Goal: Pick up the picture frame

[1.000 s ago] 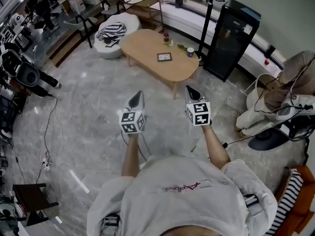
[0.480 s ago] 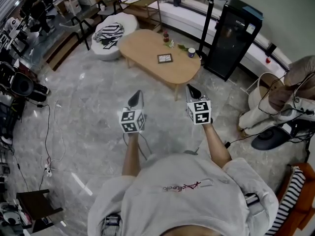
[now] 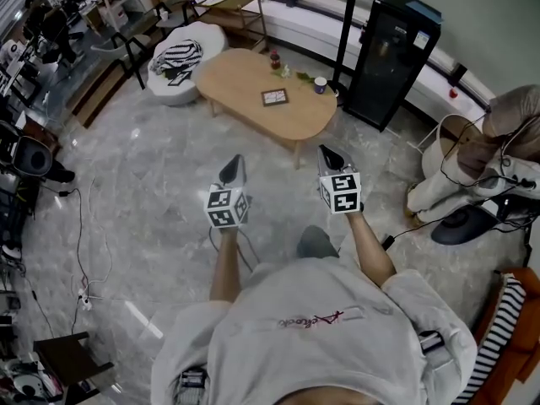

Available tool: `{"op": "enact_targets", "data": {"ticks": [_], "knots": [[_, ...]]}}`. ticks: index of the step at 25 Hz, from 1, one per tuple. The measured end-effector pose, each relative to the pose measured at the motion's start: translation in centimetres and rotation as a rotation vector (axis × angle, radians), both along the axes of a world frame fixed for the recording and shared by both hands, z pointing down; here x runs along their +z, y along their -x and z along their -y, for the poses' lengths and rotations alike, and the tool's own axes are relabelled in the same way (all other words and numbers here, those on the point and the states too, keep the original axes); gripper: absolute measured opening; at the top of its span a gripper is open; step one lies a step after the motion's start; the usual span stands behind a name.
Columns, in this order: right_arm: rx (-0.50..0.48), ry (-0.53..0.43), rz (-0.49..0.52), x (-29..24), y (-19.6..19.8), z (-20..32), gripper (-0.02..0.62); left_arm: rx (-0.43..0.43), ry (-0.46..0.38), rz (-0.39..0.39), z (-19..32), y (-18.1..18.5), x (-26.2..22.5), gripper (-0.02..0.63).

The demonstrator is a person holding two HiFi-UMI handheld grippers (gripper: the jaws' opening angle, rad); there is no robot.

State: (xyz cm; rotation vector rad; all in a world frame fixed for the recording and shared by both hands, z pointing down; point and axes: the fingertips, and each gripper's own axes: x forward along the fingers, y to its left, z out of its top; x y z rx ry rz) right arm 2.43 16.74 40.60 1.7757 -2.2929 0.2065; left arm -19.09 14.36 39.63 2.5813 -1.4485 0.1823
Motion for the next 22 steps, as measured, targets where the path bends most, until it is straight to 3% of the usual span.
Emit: {"op": "enact_targets", "data": {"ticks": [22], "knots": [[0.02, 0.005, 0.016, 2.5, -2.2, 4.4, 0.006, 0.034, -0.007, 0.012, 5.1, -3.4, 1.3, 0.0]]}}
